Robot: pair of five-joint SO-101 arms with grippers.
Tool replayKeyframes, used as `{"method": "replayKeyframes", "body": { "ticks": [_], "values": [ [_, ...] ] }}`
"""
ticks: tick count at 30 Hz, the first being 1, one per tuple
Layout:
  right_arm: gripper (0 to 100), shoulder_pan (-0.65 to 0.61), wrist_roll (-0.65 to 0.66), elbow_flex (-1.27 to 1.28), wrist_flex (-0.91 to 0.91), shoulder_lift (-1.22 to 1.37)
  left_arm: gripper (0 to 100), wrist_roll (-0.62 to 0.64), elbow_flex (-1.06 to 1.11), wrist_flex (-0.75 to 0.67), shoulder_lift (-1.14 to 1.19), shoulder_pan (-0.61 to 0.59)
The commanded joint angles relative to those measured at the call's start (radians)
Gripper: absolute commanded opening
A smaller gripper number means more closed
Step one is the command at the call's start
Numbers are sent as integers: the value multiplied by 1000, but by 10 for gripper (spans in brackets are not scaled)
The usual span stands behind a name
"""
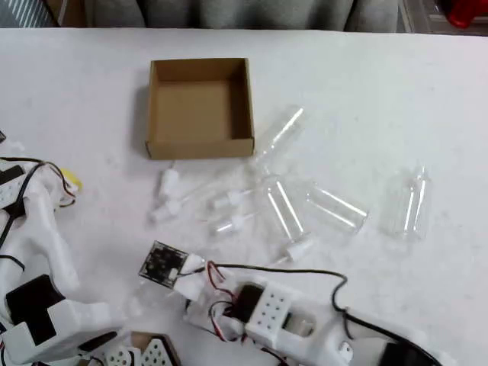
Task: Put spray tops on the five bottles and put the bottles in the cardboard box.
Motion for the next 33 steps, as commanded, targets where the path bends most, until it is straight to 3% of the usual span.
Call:
{"method": "replayKeyframes", "body": {
  "ticks": [1,12,24,28,33],
  "values": [
    [15,47,2,-89,-54,93,234,11,-40,-18,-7,-8],
    [15,251,0,-164,-131,133,234,6,-37,-18,-7,-5],
    [16,266,-2,-155,-378,220,234,5,-35,-14,-7,22],
    [15,329,0,-163,-271,157,234,5,-25,-14,-7,22],
    [18,447,6,-164,-12,-108,234,3,-20,-17,-8,22]
  ]
}}
